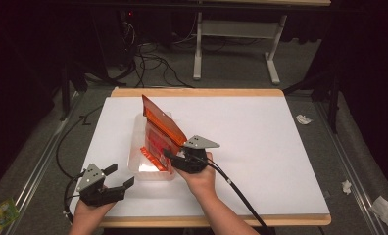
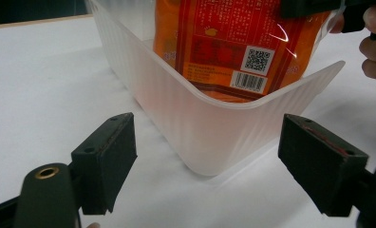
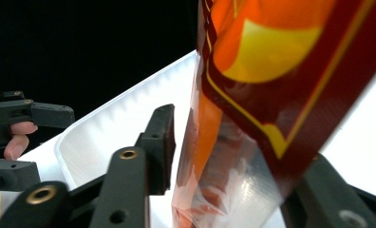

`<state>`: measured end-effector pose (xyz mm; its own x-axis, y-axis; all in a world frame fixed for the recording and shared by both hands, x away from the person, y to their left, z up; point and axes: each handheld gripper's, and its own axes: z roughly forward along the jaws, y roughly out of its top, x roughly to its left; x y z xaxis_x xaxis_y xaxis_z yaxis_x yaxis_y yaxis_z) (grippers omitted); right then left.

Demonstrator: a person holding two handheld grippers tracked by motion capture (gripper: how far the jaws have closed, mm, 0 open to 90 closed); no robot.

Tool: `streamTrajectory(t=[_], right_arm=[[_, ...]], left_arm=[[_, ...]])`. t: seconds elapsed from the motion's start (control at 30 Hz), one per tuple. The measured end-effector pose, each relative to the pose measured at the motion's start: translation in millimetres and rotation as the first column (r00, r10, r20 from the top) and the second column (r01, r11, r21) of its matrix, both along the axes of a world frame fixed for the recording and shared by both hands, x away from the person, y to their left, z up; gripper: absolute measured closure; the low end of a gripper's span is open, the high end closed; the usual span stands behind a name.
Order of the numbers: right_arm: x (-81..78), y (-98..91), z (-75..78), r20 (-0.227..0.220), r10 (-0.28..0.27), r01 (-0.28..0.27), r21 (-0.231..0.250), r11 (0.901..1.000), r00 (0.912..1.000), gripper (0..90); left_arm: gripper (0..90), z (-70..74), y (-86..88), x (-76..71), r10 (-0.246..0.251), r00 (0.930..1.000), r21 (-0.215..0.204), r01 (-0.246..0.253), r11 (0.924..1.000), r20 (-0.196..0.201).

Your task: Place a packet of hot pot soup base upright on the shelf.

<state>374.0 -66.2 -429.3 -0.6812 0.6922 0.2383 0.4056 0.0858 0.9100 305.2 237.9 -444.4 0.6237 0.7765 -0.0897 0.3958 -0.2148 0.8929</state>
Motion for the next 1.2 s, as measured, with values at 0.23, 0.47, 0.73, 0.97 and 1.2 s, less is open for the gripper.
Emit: streamTrajectory(t=[0.23, 0.47, 0.73, 0.97, 1.2], right_arm=[[1.1, -2.4, 1.6, -0.007, -0.003, 0.003, 0.001, 1.0000, 1.0000, 47.6], [0.4, -3.4, 4.2, -0.004, 0.008, -0.008, -0.005, 1.0000, 1.0000, 37.3], [-2.0, -5.3, 6.8, 0.004, -0.006, 0.006, -0.020, 0.9998, 1.0000, 26.5], [-5.0, -7.9, 9.7, 0.016, -0.005, 0.005, -0.023, 0.9997, 0.9999, 23.5], [-12.9, -18.8, 12.8, 0.026, -0.014, 0.015, -0.020, 0.9997, 0.9996, 19.1]], left_arm=[[20.8, -0.4, 0.0, 0.1, 0.002, 1.0000, -0.001, -0.002, 1.0000, 0.000], [20.8, -0.3, -0.3, 0.1, -0.002, 1.0000, 0.002, 0.003, 1.0000, -0.002], [20.8, -0.8, -1.4, 0.6, -0.006, 1.0000, 0.005, 0.006, 1.0000, -0.004], [20.7, -1.2, -3.4, 1.0, -0.011, 0.9999, 0.009, 0.011, 0.9999, -0.006], [20.6, -2.2, -5.6, 1.8, -0.015, 0.9998, 0.014, 0.015, 0.9998, -0.008]])
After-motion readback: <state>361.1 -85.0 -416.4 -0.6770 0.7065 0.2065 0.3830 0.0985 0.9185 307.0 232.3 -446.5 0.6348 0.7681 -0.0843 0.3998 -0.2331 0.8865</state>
